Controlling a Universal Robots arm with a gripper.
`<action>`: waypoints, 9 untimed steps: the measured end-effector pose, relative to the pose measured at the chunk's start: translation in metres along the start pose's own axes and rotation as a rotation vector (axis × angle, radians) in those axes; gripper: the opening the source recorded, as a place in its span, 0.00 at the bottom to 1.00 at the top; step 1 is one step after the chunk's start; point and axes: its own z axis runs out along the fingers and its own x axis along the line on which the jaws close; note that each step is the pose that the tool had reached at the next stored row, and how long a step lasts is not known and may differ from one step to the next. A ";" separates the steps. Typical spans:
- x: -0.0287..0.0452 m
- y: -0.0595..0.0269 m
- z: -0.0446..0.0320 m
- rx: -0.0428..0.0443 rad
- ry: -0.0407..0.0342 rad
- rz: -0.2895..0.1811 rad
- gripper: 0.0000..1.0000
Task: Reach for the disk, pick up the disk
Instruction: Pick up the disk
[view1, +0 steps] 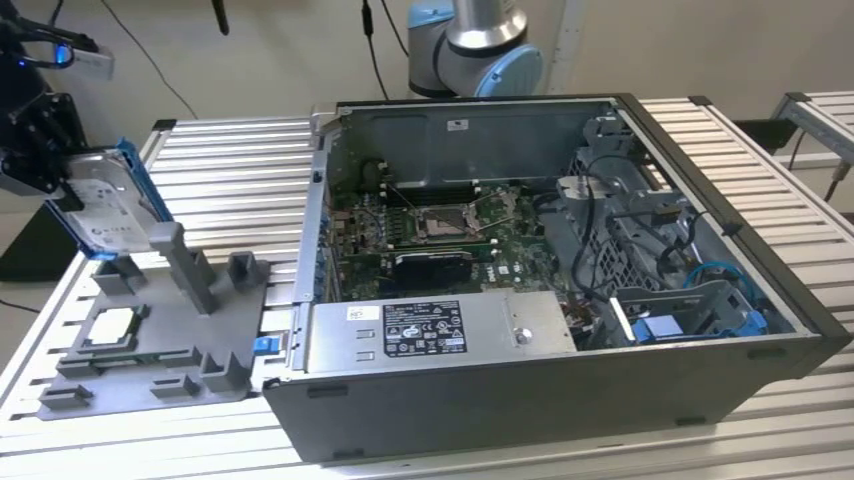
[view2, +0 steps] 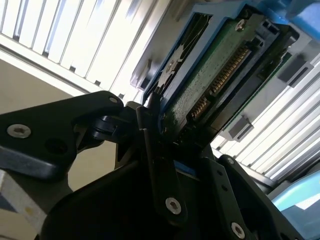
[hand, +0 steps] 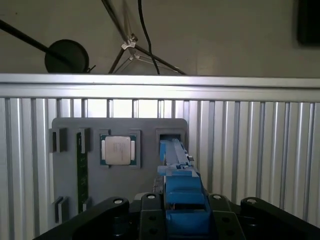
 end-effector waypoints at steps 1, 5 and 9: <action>0.0000 0.0000 -0.0018 -0.0001 0.0001 0.000 0.00; -0.0002 0.0001 -0.0096 -0.0001 0.0000 0.000 0.00; -0.0004 0.0001 -0.0176 -0.0001 0.0001 0.000 0.00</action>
